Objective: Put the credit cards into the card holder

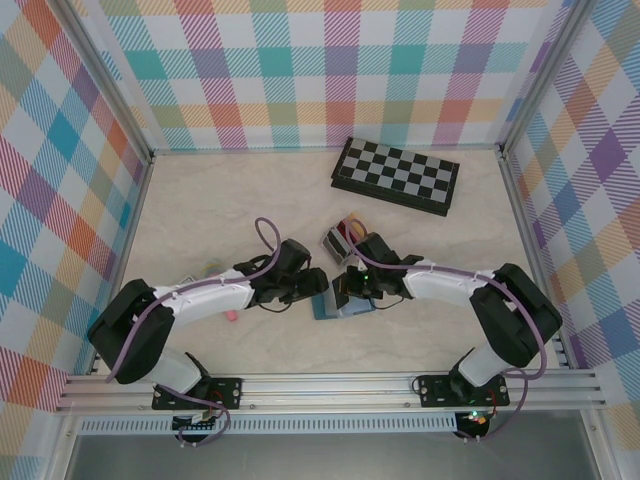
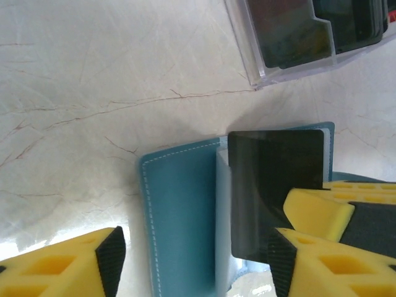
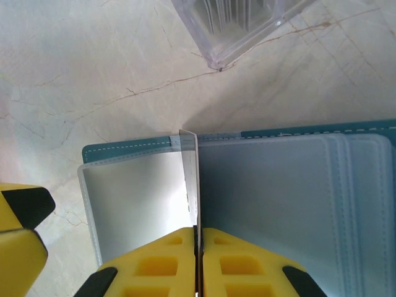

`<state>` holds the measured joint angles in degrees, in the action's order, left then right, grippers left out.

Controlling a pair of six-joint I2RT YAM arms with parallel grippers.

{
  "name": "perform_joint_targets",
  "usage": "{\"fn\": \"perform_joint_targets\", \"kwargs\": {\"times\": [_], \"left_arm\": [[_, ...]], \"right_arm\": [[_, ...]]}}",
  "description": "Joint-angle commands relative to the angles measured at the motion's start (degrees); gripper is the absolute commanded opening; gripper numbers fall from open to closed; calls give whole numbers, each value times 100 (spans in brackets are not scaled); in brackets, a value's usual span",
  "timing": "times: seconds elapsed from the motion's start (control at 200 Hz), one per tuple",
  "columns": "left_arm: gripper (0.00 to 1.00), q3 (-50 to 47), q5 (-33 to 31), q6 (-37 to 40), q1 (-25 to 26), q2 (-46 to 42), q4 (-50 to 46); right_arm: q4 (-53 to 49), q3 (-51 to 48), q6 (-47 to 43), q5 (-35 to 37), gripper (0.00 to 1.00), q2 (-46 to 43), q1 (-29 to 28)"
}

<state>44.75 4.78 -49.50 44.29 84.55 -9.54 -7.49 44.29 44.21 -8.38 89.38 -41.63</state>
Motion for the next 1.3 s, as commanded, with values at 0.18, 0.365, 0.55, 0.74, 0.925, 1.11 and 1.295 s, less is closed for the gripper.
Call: {"fn": "perform_joint_targets", "kwargs": {"times": [0.18,0.365,0.55,0.74,0.925,1.11,1.295], "left_arm": [[58,138,361,-8,-45,608,273],[35,200,256,93,-49,768,139],[22,287,260,249,-50,842,58],[21,359,277,330,-49,914,14],[20,419,275,369,-47,940,-48],[19,394,310,370,-47,967,-24],[19,429,344,370,-51,1011,-25]], "right_arm": [[-253,77,90,44,9,102,-31],[-615,249,-59,282,10,-274,-6],[-1358,343,-412,970,10,-885,161],[-1840,317,-762,1400,10,-1074,286],[-1811,196,-761,1372,10,-1004,287],[-1561,50,-703,1199,10,-862,280],[-1393,-24,-681,1115,10,-580,265]]}}
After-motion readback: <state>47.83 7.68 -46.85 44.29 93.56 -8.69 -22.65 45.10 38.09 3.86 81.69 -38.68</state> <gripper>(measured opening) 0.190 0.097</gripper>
